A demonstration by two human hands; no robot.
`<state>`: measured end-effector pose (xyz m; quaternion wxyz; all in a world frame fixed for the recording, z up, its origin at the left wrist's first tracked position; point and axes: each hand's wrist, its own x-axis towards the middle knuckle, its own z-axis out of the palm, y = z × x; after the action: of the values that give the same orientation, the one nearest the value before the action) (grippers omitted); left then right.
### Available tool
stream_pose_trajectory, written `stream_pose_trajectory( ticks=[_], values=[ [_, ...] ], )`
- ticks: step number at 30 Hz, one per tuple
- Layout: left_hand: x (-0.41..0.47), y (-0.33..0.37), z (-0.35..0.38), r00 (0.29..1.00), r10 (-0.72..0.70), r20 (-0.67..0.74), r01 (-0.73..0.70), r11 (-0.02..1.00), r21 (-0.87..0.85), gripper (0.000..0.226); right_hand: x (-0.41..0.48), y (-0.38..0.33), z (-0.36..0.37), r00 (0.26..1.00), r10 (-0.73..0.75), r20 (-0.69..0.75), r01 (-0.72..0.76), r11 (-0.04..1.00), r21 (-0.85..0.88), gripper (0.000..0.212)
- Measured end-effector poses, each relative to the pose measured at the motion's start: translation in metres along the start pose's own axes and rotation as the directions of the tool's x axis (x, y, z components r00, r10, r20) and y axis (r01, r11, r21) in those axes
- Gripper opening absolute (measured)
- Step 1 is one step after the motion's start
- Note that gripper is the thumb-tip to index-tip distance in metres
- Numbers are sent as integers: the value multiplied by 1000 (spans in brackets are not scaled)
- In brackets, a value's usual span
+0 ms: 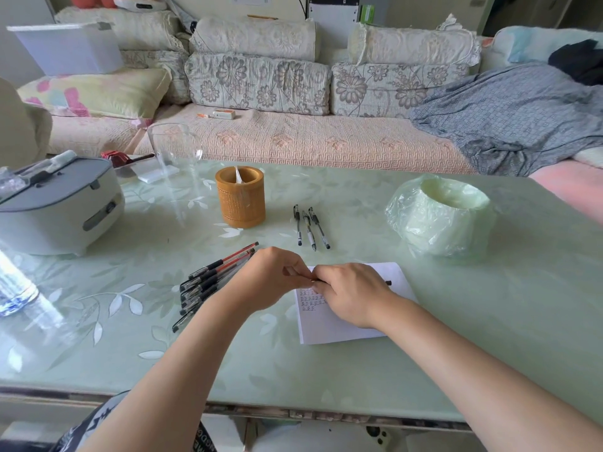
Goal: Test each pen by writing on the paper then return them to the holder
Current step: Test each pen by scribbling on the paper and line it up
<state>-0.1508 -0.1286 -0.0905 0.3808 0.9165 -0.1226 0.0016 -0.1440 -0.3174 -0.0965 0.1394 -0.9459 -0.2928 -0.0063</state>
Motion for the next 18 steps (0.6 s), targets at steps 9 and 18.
stream_pose_trajectory(
  ticks=[9,18],
  values=[
    [-1,0,-7,1000,-7,-17,8,999,47,5,4,4,-1,993,99,70,-108,984,139,27],
    [6,-16,1,999,-22,-39,33,951,309,14,-1,19,-1,977,209,33,-182,750,636,37]
  ],
)
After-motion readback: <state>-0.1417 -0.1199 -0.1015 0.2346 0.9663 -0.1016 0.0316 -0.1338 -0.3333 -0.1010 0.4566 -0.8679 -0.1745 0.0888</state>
